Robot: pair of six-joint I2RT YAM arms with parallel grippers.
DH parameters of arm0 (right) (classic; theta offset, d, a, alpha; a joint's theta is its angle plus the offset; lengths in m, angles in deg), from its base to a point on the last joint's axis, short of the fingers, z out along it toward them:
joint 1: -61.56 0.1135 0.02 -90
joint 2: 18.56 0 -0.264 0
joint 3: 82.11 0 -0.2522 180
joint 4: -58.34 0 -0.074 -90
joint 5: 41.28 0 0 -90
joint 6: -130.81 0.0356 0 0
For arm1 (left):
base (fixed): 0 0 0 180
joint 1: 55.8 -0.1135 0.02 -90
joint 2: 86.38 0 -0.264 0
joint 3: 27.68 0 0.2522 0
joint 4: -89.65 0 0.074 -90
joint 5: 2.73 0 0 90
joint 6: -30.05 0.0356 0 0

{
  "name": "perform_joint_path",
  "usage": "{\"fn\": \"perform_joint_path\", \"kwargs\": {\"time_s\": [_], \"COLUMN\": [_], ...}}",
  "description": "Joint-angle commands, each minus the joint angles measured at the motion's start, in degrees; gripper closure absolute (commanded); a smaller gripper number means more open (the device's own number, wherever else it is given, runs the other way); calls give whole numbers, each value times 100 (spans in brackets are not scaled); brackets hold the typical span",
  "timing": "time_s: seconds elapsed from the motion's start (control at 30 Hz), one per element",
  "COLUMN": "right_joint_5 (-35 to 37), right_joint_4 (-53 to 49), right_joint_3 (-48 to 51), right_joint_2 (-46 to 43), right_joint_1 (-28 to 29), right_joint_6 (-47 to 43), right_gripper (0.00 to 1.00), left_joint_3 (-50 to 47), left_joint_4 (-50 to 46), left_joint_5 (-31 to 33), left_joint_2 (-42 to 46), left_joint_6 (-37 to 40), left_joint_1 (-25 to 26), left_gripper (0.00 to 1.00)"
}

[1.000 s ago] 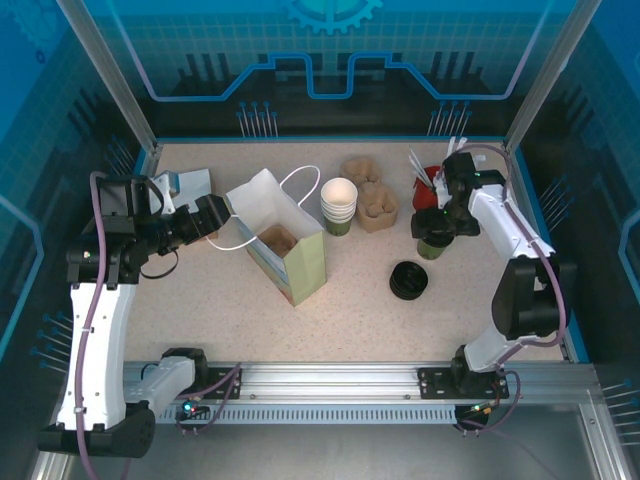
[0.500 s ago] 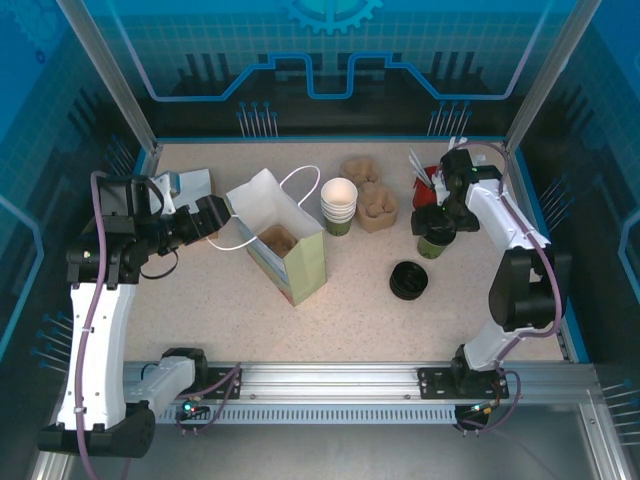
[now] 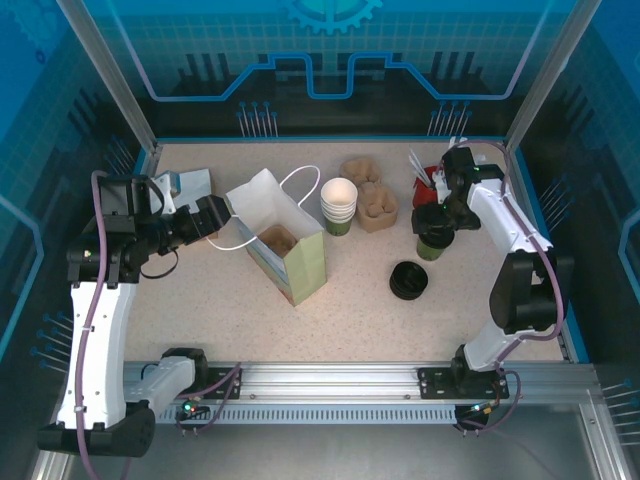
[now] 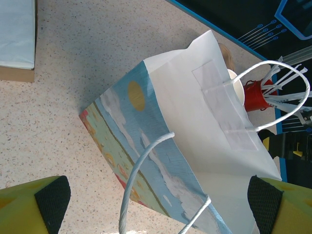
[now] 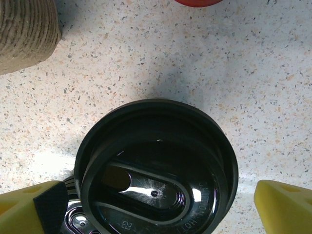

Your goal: Pack the takeout coffee

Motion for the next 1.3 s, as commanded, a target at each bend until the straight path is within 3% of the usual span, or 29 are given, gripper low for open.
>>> {"fn": "perform_joint_path", "kwargs": {"time_s": [0.0, 0.87, 1.27], "right_joint_5": [-112, -180, -162], "right_joint_4": [-116, -147, -222], "right_joint_3": [-93, -126, -163], "right_joint_2": [6, 660, 678], "right_joint_1": [-78, -6, 6], "right_joint_6": [-75, -164, -160], "right_gripper": [0, 0, 11], "left_joint_3": [12, -82, -33], "left_joint_4": [-91, -100, -107], "left_joint_5": [-84, -128, -135], "left_joint_2": [41, 55, 51], "left_joint_6": [121, 111, 125], "left_joint_1": [-55, -55, -56], "left_gripper": [3, 3, 3]}}
